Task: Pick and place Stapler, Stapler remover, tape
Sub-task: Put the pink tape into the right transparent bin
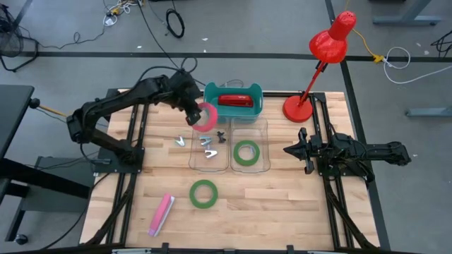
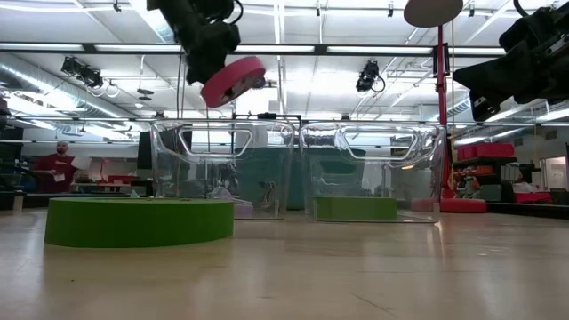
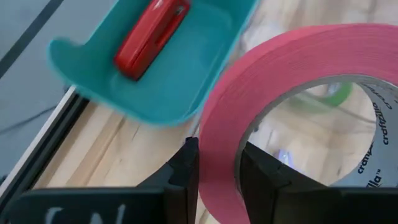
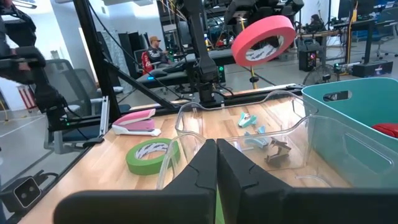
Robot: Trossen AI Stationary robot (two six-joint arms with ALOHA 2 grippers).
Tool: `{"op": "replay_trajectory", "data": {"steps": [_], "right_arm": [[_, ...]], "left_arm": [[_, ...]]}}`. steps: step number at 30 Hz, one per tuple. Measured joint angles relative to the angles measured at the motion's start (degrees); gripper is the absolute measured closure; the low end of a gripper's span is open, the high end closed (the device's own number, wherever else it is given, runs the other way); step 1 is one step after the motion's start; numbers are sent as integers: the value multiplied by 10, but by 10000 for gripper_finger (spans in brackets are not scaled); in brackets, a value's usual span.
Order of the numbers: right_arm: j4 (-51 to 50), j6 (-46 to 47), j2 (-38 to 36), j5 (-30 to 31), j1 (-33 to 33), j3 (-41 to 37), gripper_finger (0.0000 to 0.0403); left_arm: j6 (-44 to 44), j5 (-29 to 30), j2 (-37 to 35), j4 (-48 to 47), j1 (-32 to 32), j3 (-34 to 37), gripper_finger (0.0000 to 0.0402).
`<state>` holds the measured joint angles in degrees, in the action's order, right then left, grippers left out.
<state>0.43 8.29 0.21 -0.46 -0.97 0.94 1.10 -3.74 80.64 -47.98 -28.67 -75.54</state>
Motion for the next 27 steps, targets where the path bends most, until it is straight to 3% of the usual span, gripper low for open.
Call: {"op": "replay_trajectory", "data": {"steps": [12,22,27], "right_arm": [[0,0,0,0,0,0,396],[0,0,0,0,0,0,396],[0,0,1,1,0,0,396]], "left_arm": [[41,-124,37,206,57,-2,309],[41,-130,59,254,77,-10,310],[51,-130,78,244,78,-57,311]]}}
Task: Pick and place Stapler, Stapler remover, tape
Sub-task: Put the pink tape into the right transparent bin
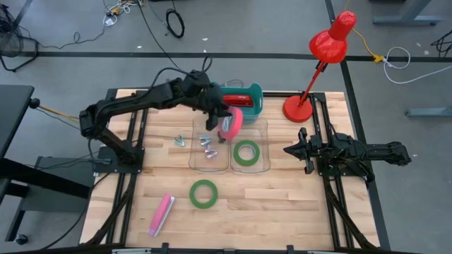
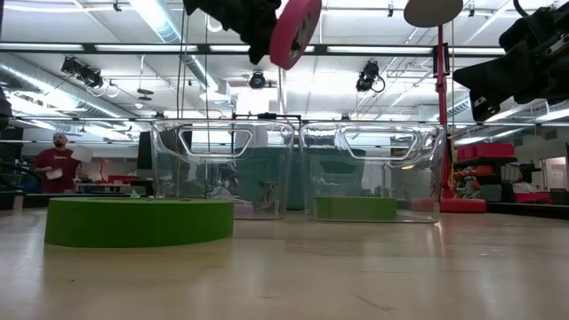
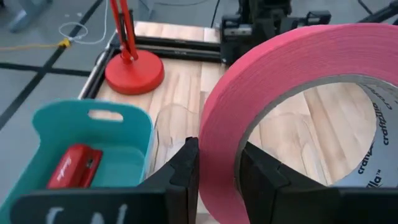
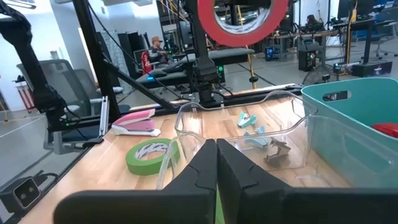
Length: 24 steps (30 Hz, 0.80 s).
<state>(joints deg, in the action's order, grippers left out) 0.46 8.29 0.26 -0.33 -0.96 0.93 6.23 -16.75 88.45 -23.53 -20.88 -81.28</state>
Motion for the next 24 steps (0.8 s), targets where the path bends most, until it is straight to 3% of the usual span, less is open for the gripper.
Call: {"op": "replay_trajectory", "data": {"steps": [9,24], "right_arm": [[0,0,0,-2,0,0,396],[0,0,0,-2,0,0,396]], "left_arm": [[35,1,66,-47,6,-91,310],[65,0,156,-61,39,-118,308]]}}
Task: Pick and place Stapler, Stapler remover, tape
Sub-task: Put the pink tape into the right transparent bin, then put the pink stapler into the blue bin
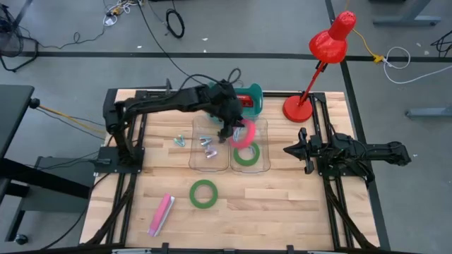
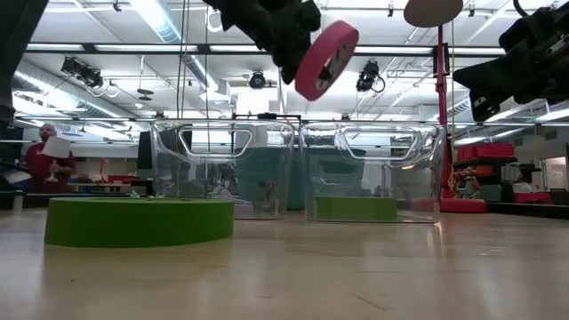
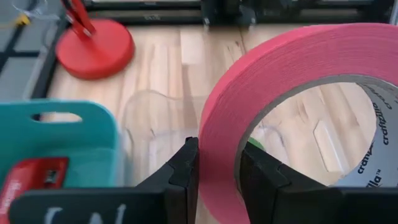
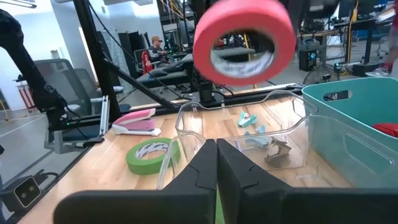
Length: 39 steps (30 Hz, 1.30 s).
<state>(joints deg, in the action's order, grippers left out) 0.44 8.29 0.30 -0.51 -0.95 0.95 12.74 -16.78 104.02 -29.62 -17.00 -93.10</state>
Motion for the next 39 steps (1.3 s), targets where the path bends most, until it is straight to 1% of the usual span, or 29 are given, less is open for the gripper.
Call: {"op": "replay_trajectory", "data": {"steps": [11,24,27,35,39], "right_arm": [[0,0,0,0,0,0,396],[0,0,0,0,0,0,396],[0,0,0,0,0,0,396],[0,0,0,0,0,0,396],[0,0,0,0,0,0,396]], "left_arm": [[36,0,74,3,11,0,305],[33,0,81,17,11,1,298],[29,0,81,17,11,1,277],[9,1,81,14,11,0,169],[3,1,81,9,11,0,131]]}}
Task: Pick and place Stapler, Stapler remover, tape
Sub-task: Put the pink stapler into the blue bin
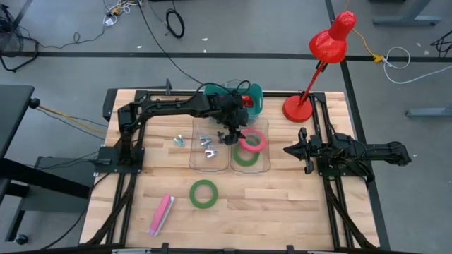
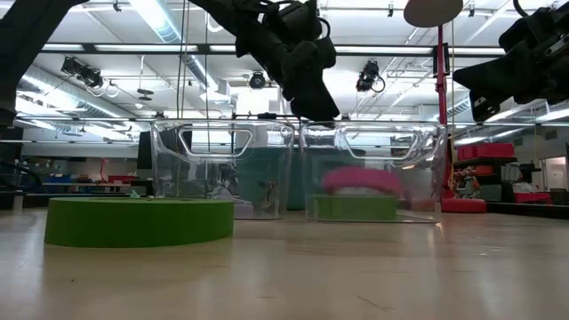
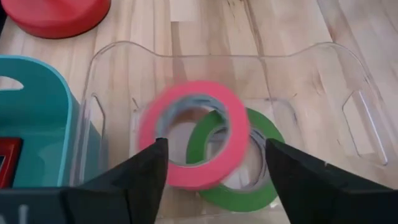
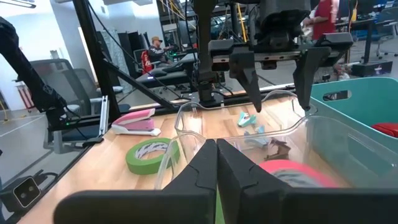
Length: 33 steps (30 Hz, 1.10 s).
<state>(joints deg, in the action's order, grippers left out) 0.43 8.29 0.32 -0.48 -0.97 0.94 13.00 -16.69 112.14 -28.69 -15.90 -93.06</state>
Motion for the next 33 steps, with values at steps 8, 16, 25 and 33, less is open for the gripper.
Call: {"op": "replay_trajectory", "data": {"steps": [8,16,25,33], "right_arm": [[0,0,0,0,0,0,396],[0,0,0,0,0,0,396],[0,0,0,0,0,0,396],[0,0,0,0,0,0,396]], "left_arm": [[-3,4,-25,-45,1,0,116],[-3,32,-97,-157,4,0,116],[-66,99,-148,-280,26,0,116],[-128,162,-169,-397,61,1,116]]}}
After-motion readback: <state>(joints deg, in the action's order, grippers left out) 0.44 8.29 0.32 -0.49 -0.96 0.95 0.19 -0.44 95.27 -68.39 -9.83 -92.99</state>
